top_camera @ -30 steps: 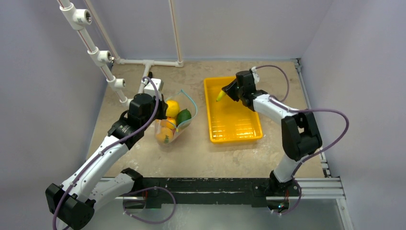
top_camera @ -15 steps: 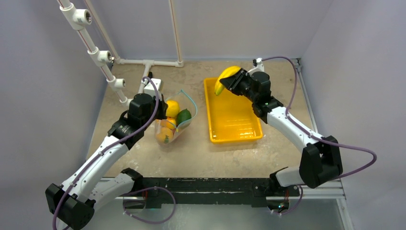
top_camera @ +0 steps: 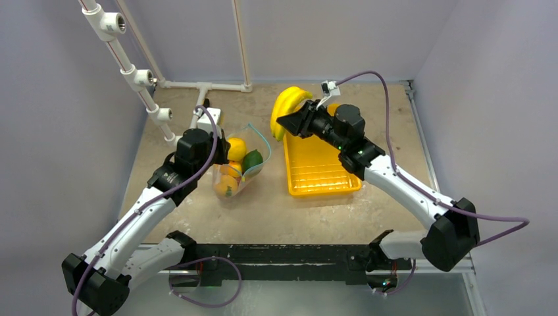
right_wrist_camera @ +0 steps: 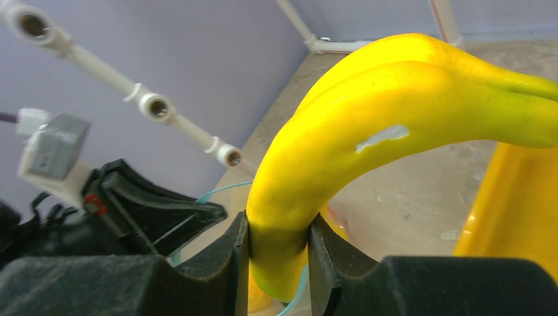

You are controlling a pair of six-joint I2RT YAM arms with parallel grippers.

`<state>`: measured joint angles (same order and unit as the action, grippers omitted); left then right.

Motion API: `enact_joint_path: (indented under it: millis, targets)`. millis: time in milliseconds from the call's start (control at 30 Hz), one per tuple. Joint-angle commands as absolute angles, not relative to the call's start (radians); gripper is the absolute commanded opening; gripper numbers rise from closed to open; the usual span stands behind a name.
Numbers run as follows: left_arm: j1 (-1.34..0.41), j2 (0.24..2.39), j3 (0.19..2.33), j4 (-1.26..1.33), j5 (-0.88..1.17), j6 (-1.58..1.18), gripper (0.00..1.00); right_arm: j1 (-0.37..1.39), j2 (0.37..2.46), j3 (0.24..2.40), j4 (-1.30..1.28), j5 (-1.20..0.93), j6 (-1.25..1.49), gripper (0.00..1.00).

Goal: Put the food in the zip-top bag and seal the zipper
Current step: Place the fake fruit in the zipper food storage bag.

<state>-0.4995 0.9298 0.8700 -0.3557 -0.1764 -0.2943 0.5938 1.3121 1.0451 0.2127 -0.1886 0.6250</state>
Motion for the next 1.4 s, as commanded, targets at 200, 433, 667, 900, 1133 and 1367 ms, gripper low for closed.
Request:
enact_joint_path:
  millis: [200, 433, 667, 900, 1133, 1367]
  targets:
    - [-0.497, 0.908, 0.879, -0.326, -0.184, -0.286, 0.0, 0.697, 1.28, 1.114, 0.319, -0.246, 0.543, 0.0]
    - [-0.497, 0.904, 0.879, -0.326, -0.186, -0.285, 0.0, 0.77, 1.349, 1.145, 0.305, -0.247, 0.541, 0.0]
    - [-0.498, 0.901, 0.879, -0.327, -0.187, -0.286, 0.0, 0.863, 1.414, 1.206, 0.219, -0.177, 0.503, 0.0]
    - [-0.497, 0.895, 0.879, -0.327, -0.189, -0.285, 0.0, 0.945, 1.448, 1.232, 0.145, -0.073, 0.485, 0.0]
    - [-0.497, 0.894, 0.879, -0.328, -0.185, -0.287, 0.0, 1.008, 1.493, 1.23, 0.121, -0.019, 0.497, 0.0]
    - [-0.497, 0.893, 0.88, -0.327, -0.18, -0.288, 0.0, 1.052, 1.529, 1.254, 0.076, 0.023, 0.499, 0.0]
